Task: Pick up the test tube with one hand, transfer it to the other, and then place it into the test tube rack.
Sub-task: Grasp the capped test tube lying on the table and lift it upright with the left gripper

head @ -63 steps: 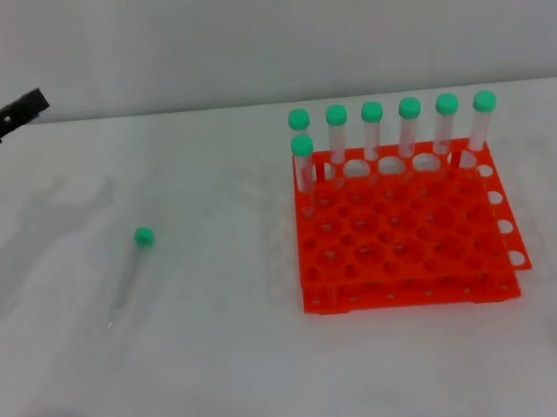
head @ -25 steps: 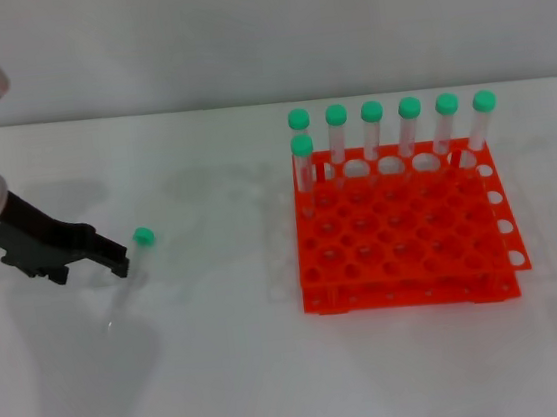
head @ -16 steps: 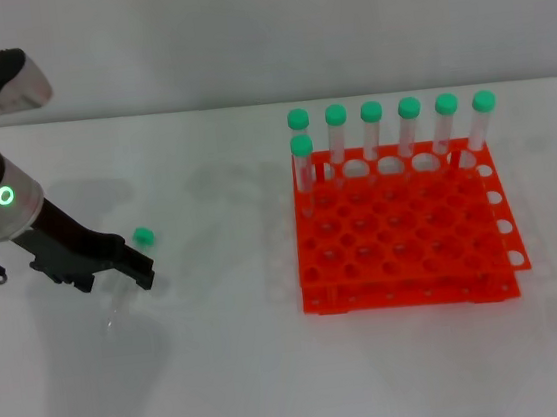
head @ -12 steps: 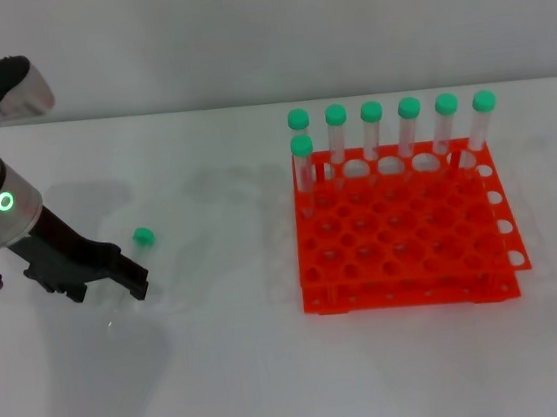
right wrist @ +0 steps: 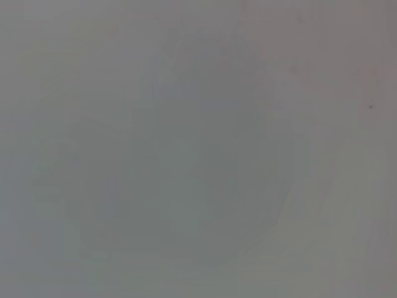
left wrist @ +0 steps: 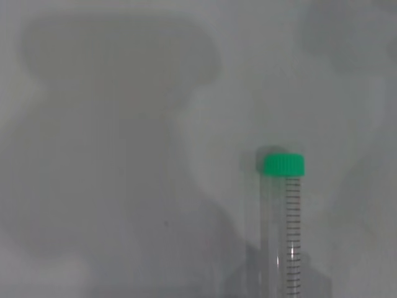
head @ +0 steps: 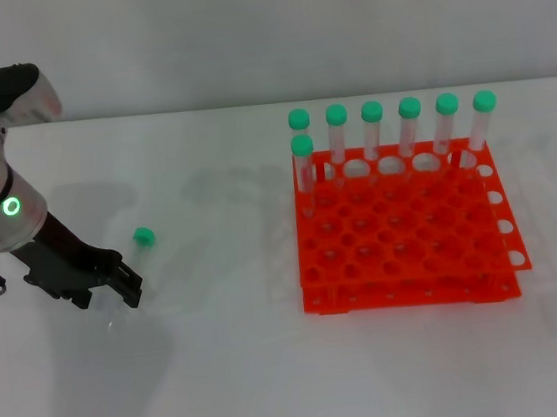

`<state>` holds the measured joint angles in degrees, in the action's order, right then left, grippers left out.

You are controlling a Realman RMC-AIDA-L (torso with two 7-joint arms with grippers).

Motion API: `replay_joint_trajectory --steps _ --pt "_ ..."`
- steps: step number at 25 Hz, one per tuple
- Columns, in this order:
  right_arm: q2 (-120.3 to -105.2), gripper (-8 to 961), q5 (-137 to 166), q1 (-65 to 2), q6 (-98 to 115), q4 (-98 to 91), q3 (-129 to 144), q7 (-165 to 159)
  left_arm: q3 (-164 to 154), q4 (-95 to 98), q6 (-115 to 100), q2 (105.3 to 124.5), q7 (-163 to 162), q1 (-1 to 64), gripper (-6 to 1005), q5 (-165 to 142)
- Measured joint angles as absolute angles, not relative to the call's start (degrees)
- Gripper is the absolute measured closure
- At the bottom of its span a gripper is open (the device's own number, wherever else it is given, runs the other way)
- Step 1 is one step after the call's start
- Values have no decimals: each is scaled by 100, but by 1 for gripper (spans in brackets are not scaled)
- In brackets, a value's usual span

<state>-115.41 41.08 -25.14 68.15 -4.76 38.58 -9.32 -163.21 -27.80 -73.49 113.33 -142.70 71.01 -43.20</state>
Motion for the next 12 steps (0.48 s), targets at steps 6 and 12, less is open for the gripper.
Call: replay_joint_trajectory --steps 6,12 --pt "-11552 221 4116 -2522 6764 -465 3984 -932 -16321 -2750 -7155 11350 -14281 7119 253 -4400" --pt "-11574 221 4122 -2531 6752 -457 4025 -1031 -16322 -2503 -6952 11358 -14387 7120 391 -4541"
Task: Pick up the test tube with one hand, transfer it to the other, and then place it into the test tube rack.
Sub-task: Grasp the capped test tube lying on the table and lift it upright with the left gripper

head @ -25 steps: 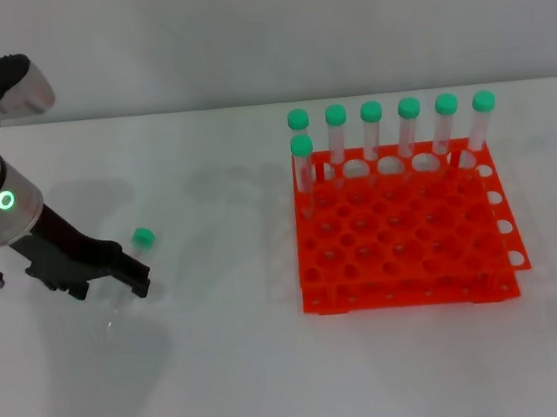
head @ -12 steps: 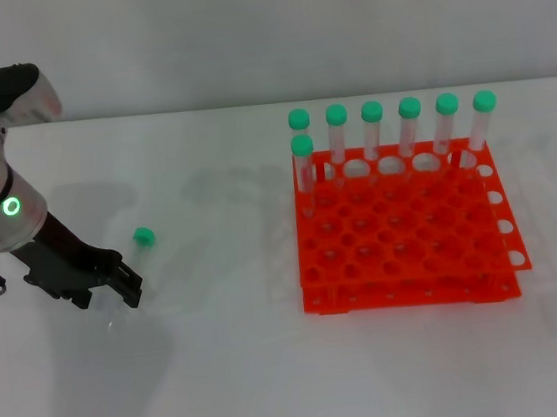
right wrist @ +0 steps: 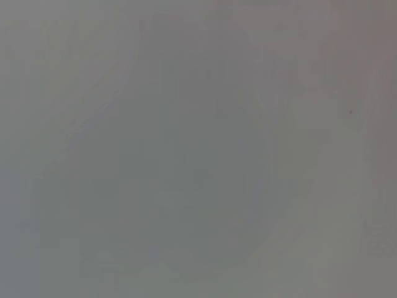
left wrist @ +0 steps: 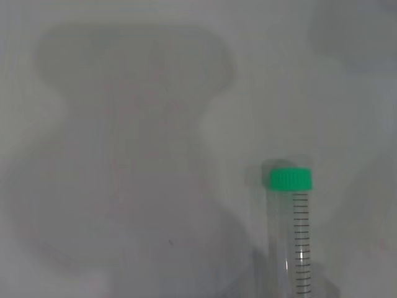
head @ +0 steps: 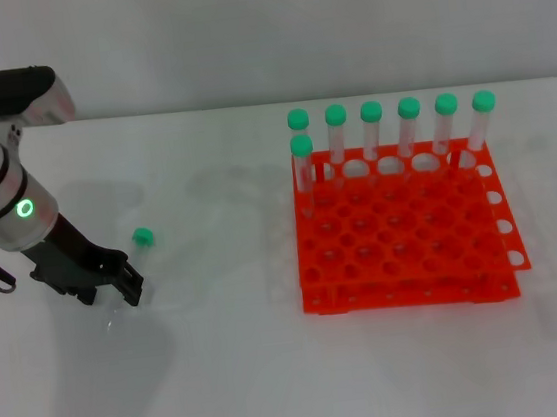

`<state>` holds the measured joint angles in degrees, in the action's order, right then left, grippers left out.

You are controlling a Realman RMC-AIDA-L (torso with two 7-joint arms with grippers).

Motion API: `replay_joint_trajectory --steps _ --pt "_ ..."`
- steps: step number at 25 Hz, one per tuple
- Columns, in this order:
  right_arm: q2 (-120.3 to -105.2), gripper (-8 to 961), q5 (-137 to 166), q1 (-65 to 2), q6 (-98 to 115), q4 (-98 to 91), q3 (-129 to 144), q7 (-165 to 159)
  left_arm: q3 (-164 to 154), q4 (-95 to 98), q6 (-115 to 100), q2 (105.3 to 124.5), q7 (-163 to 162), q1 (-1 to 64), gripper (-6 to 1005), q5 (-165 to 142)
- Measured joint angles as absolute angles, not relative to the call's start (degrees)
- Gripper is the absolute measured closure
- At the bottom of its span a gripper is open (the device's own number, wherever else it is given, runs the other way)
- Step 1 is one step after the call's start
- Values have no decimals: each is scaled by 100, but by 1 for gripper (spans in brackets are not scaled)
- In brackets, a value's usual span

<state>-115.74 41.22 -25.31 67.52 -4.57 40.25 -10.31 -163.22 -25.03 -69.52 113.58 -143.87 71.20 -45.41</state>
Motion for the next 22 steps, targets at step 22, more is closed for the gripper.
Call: replay_joint_trajectory --steps 22 --pt "-11557 222 4077 -2540 6750 -488 4013 -1143 -16321 -2469 -6773 11440 -14572 7136 584 -4782"
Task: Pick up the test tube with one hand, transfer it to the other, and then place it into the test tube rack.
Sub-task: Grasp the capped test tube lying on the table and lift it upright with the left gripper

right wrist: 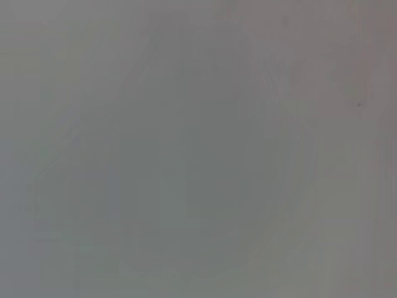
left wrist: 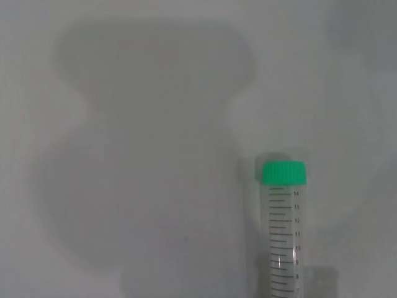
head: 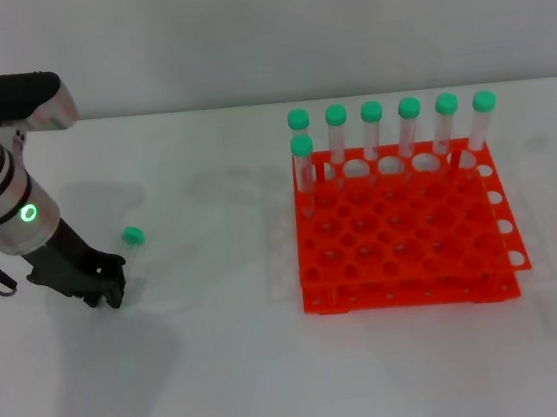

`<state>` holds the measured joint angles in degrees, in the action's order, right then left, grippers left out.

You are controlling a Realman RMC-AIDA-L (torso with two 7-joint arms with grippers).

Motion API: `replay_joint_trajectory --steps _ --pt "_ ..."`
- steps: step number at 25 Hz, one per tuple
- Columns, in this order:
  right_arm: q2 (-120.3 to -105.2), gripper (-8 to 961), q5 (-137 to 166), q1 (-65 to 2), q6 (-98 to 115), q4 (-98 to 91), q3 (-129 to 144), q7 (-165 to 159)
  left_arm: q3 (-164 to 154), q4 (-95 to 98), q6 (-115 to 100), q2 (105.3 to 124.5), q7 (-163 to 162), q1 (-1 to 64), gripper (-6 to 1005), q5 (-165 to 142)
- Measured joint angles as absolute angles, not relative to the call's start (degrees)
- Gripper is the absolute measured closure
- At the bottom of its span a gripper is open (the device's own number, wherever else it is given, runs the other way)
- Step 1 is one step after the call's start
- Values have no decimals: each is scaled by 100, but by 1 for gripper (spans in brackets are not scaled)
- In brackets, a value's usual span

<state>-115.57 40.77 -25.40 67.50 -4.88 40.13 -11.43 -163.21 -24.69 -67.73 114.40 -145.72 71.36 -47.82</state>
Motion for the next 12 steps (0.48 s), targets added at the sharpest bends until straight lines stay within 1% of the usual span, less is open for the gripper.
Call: replay_joint_trajectory --steps 3,5,12 --pt "-11557 222 4077 -2540 6750 -494 4002 -1143 -16321 -2454 -6736 11446 -14588 7134 723 -4785" --pt "-11557 223 4077 -2540 6750 -506 4012 -1143 -16321 -2447 -6732 11447 -14597 7134 760 -4785" --pt "-11557 223 4087 -2556 6751 -511 4025 -1143 -16321 -2425 -6643 11453 -14571 7125 802 -4782"
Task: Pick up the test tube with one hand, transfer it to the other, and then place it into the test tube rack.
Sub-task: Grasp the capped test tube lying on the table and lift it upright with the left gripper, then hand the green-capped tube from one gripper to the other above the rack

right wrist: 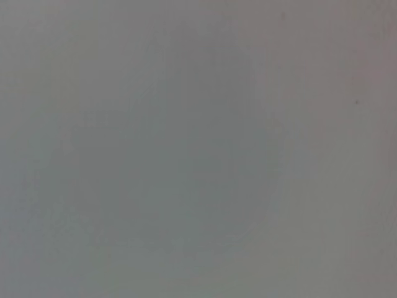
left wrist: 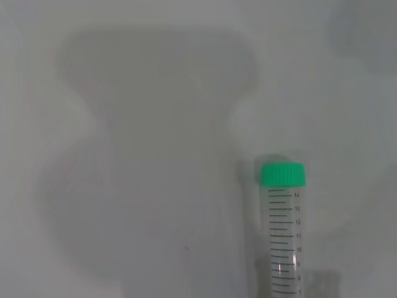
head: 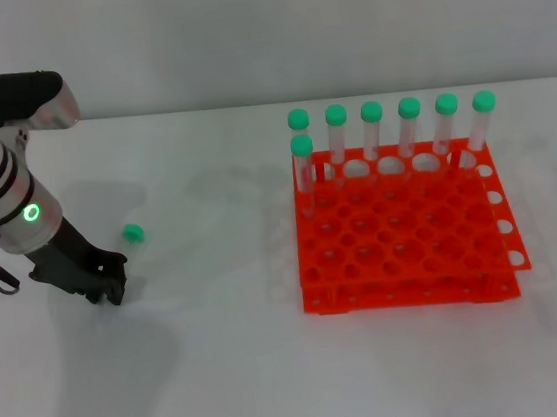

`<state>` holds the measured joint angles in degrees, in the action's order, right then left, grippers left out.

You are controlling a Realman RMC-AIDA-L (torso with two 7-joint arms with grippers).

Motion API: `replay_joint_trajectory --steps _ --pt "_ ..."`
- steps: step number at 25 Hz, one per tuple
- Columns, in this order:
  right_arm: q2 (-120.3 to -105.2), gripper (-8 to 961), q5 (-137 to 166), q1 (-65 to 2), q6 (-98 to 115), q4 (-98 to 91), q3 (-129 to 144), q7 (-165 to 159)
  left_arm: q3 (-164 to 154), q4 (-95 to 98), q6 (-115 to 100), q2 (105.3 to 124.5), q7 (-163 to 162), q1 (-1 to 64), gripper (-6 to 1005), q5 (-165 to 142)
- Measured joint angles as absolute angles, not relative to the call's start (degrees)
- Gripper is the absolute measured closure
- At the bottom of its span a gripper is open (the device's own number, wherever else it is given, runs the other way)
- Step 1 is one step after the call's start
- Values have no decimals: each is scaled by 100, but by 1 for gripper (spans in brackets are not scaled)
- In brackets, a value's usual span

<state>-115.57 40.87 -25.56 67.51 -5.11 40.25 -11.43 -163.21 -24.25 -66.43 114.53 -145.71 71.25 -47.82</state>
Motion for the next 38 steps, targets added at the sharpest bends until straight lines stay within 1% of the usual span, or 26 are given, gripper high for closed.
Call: replay_joint_trajectory --steps 3,7,9,14,19,20,21,22,24,28,31,35,38 --pt "-11554 223 4105 -2557 6779 -505 4045 -1174 -16322 -2459 -6610 11455 -14540 7127 803 -4779" --pt "-11539 223 4117 -2558 6800 -520 4147 -1329 -16322 -2590 -6591 11349 -14311 7174 803 -4496" --pt "-11533 223 4121 -2558 6813 -529 4168 -1387 -16321 -2666 -6588 11331 -14129 7195 803 -4329" --pt "-11521 224 4131 -2407 6971 -782 4602 -1815 -16321 -3340 -6636 11488 -12243 7240 803 -2764" --pt "-11495 224 4133 -1953 7200 -1489 5605 -2583 -16321 -3537 -6725 11659 -10839 7069 803 -1753" --pt "-11481 224 4133 -1832 7229 -1688 5821 -2763 -16321 -3635 -6775 11712 -10529 7020 803 -1536" --pt "-11462 224 4133 -1737 7245 -1839 5983 -2900 -16321 -3906 -7065 11811 -9895 6932 803 -1083" --pt "-11435 224 4134 -1649 7256 -1995 6160 -3067 -16321 -3906 -7065 11811 -9895 6932 803 -1083" --pt "-11352 224 4134 -1483 7304 -2279 6542 -3430 -16321 -4233 -7604 11879 -9147 6822 803 -598" --pt "-11166 224 4445 -1394 7755 -2460 6928 -4265 -16321 -4606 -8995 11866 -7831 6447 803 319" --pt "-11113 224 4821 -1452 8166 -2473 6929 -4794 -16321 -4747 -9679 11825 -7305 6221 803 701" --pt "-11097 225 5246 -1619 8665 -2493 6957 -5403 -16321 -4878 -10523 11849 -6758 6043 803 936" --pt "-11100 225 5616 -1830 8973 -2474 6966 -5856 -16321 -4868 -10959 11867 -6592 6045 803 869"
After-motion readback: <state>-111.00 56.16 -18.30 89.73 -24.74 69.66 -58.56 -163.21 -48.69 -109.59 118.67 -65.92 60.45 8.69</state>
